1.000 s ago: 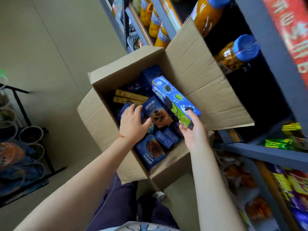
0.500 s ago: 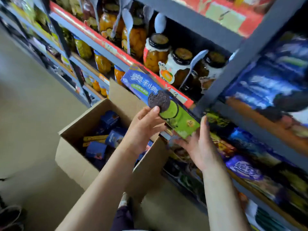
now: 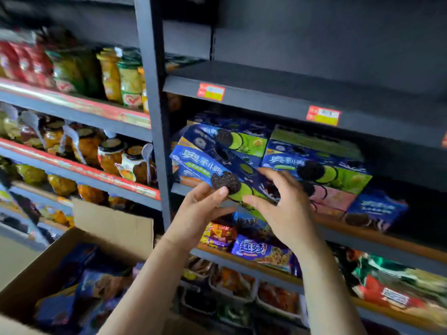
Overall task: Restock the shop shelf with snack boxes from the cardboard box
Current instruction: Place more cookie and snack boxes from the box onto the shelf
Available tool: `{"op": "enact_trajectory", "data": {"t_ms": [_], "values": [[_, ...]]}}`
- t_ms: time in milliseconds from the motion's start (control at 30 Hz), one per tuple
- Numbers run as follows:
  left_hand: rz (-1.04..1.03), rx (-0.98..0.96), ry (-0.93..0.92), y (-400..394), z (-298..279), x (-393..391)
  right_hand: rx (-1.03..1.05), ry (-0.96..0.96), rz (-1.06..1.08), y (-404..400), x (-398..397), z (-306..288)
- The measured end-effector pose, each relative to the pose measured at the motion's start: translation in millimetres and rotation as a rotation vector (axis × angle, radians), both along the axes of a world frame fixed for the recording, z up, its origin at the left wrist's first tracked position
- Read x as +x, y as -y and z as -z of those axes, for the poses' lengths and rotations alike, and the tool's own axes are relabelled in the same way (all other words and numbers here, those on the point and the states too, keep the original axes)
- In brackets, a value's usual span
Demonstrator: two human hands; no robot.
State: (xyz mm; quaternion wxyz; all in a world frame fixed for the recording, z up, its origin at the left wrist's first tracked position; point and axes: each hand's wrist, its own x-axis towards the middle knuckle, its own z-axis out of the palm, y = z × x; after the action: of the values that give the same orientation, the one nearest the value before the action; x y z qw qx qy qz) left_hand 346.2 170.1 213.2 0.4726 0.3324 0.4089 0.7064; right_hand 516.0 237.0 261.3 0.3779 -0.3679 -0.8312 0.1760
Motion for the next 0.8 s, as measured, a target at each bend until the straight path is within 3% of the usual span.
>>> {"op": "enact_trajectory", "data": {"t_ms": [200,367,800], "values": [[-0.221,-0.201,-0.162,-3,-24,-4,0.393,0.207,0.222,-12,-6,-20],[-0.258,-0.198,-0.185,-6,-36,-14,0.511,0.257,0.287,-23,-49,-36],[-0.188,-0.231,-0.251,-38,-38,-47,0.282,0.517,0.249,-64,-104,-53]]}}
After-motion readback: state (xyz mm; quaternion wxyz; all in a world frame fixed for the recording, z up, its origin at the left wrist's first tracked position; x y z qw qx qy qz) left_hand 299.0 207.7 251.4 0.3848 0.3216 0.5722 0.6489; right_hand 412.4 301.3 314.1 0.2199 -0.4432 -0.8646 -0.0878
